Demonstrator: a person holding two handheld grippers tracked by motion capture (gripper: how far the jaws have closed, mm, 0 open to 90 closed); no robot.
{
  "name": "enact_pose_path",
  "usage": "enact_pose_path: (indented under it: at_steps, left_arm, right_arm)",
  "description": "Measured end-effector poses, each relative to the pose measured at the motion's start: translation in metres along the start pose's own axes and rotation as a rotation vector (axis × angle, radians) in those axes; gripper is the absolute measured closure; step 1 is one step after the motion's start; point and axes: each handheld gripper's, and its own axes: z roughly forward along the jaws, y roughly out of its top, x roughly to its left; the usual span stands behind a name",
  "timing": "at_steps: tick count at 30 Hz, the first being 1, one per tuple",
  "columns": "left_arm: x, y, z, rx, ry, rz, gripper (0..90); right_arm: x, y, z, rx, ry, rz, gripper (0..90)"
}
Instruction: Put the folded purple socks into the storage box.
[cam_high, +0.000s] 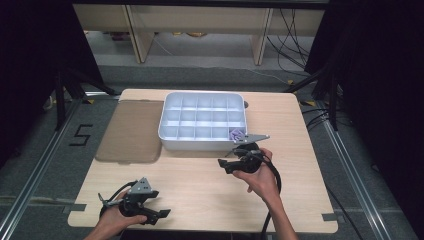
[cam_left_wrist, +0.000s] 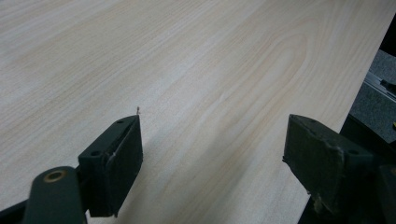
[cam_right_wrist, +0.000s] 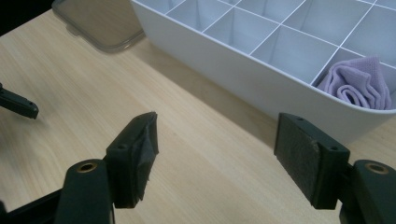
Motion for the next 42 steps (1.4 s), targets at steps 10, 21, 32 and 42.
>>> enact_pose_path:
  at_steps: [10, 21, 32, 42]
  left_arm:
    - [-0.001, 0.0, 0.0, 0.002, 0.0, 0.007, 19.0]
    - [-0.002, 0.001, 0.0, -0.005, -0.006, 0.007, 19.1]
    - [-0.001, 0.002, -0.003, 0.016, 0.002, 0.03, 19.1]
    - [-0.003, 0.001, -0.001, -0.008, -0.006, 0.021, 19.1]
  right_arm:
    - [0.008, -0.008, 0.002, 0.015, 0.011, -0.018, 30.3]
    - [0.01, -0.02, 0.005, 0.018, 0.002, -0.014, 29.5]
    - [0.021, -0.033, 0.006, 0.034, 0.052, 0.024, 24.9]
    - [0.036, -0.045, 0.004, 0.033, 0.061, 0.028, 22.7]
